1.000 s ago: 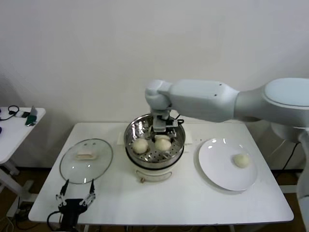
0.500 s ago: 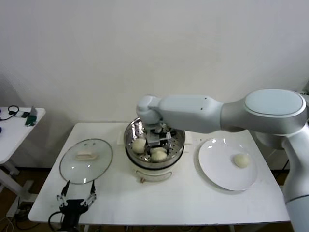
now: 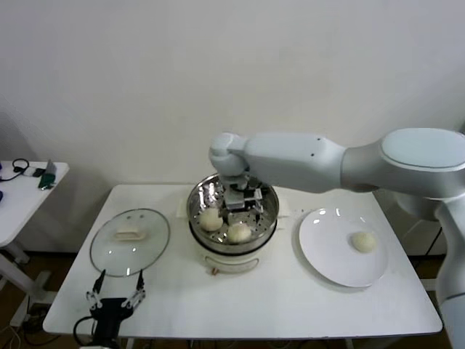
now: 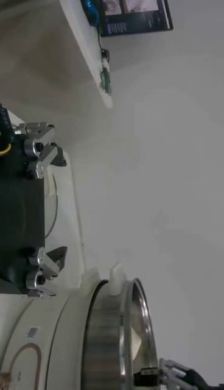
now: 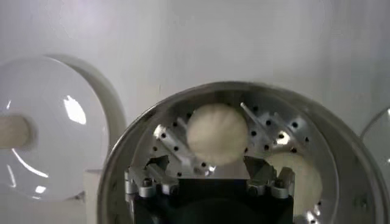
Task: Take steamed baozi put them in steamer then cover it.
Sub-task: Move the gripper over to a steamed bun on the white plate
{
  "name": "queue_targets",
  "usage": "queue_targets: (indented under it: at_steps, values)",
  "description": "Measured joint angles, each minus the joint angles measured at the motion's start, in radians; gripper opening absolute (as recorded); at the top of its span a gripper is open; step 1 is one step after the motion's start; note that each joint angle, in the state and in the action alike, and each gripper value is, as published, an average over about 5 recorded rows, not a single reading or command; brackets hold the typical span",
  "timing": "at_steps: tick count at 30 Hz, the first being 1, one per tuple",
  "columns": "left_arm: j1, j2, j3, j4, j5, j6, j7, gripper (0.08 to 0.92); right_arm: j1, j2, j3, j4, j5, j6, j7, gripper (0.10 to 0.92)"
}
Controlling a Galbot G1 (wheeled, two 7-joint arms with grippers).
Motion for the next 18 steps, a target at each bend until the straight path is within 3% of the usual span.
queue_targets:
  at_steps: [7,18]
  values:
    - [-0.001,0.003,0.011,-0.004,0.001,0.000,0.000,0.823,0.102,-0.147,-0.076,0.014,0.118,-0.119,0.074,0.823]
    - [-0.008,0.011,0.025,-0.010,0.013,0.005,0.000,0.823,0.135,-0.446,-0.178,0.039,0.294,-0.444,0.161,0.823]
